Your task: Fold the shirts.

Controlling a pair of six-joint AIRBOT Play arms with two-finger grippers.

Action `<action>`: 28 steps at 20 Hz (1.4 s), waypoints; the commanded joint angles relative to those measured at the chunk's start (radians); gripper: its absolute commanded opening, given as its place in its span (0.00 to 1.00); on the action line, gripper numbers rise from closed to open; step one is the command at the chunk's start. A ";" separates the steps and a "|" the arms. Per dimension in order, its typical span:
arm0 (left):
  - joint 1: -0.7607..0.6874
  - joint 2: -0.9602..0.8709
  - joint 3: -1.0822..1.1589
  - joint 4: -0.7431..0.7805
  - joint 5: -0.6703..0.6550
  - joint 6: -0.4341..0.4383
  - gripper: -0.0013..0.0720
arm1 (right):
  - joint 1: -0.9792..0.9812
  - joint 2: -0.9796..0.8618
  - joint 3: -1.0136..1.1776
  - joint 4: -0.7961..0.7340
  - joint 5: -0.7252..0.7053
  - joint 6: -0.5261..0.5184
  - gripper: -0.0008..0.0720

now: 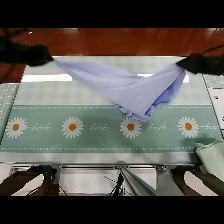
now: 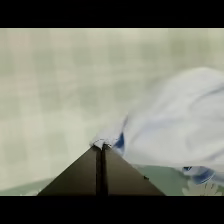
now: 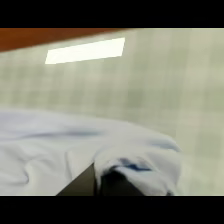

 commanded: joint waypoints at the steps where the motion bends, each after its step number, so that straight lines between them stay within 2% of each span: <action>1: 0.001 0.123 0.183 0.002 0.053 -0.021 0.04 | -0.021 0.150 0.177 -0.017 0.003 0.037 0.04; 6: 0.000 0.260 0.334 0.002 0.111 -0.027 0.04 | -0.021 0.235 0.420 -0.086 0.022 0.117 0.04; 11: 0.000 0.375 0.370 0.001 0.153 -0.026 0.04 | -0.021 0.259 0.604 -0.102 0.039 0.156 0.04; 15: 0.000 0.441 0.372 -0.002 0.202 -0.027 0.04 | -0.021 0.259 0.719 -0.119 -0.108 0.163 0.04; 17: 0.000 0.445 0.372 -0.002 0.136 -0.070 0.04 | -0.021 0.257 0.727 -0.158 -0.198 0.172 0.04; 20: 0.000 0.414 0.364 -0.002 -0.050 -0.100 0.04 | -0.021 0.207 0.727 -0.200 -0.192 0.182 0.04; 23: 0.000 0.374 0.312 -0.031 -0.217 -0.133 0.04 | -0.020 0.092 0.727 -0.199 -0.080 0.180 0.04; 28: 0.000 0.353 0.032 -0.097 -0.233 -0.148 0.04 | -0.018 -0.176 0.727 -0.170 0.139 0.124 0.04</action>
